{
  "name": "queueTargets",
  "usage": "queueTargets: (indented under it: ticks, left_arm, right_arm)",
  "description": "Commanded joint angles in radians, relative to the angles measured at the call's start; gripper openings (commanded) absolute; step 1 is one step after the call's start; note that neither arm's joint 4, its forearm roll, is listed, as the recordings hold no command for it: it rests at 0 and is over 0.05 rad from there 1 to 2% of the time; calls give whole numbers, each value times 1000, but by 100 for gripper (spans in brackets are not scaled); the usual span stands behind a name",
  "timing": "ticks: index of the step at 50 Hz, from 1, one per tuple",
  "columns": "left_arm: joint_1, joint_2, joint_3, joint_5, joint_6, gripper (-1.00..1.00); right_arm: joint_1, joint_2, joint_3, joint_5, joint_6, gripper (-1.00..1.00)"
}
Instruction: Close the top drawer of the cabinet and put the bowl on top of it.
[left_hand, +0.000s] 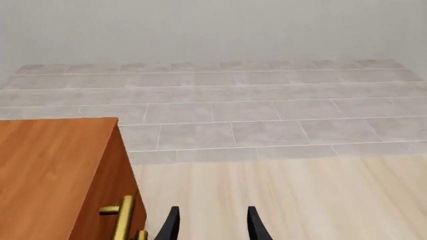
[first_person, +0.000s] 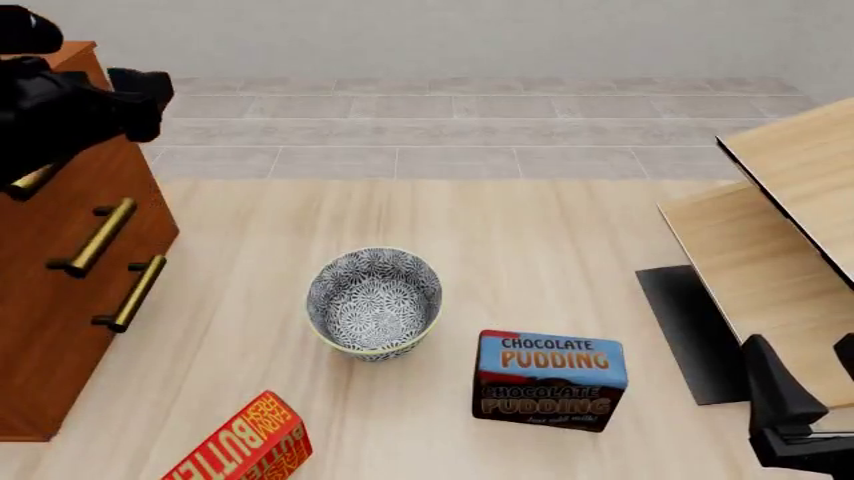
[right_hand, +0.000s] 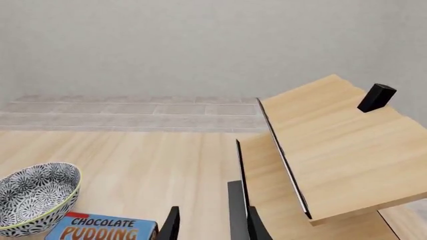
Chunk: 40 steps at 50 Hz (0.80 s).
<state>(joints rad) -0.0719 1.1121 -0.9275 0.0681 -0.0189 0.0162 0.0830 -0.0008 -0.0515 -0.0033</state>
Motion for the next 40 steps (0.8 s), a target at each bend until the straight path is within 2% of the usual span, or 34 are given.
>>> queueTargets:
  ticks: [1, 5, 8, 13, 15, 17, 19, 23, 26, 31, 32, 40]
  left_arm:
    - [-39, 130, -192, 213, -34, 100]
    - [-36, 156, -229, 240, -22, 100]
    - [-65, 208, -277, 286, -70, 100]
    - [-81, 238, -295, 298, -62, 100]
    - [-90, 269, -311, 315, -90, 100]
    - [-86, 281, -319, 317, -75, 100]
    - [-121, 299, -328, 327, -106, 100]
    - [-125, 331, -344, 333, -93, 100]
    - [-157, 357, -348, 336, -94, 100]
    - [-144, 390, -343, 334, -91, 100]
    - [-119, 405, -332, 328, -86, 100]
    - [-138, 411, -285, 300, -97, 100]
  right_arm:
    - [2, 11, 0, -7, -5, 100]
    - [3, 11, 0, -7, -7, 100]
    - [4, 8, 0, -3, -9, 100]
    - [10, 7, 0, -1, -16, 100]
    - [11, 15, 0, -7, -17, 100]
    - [12, 15, 1, -6, -17, 100]
    - [12, 16, 1, -7, -18, 100]
    - [13, 20, 1, -11, -18, 100]
    - [13, 20, 1, -11, -19, 100]
    - [11, 30, 1, -21, -19, 100]
    - [11, 34, 0, -24, -20, 100]
    - [12, 31, 1, -23, -22, 100]
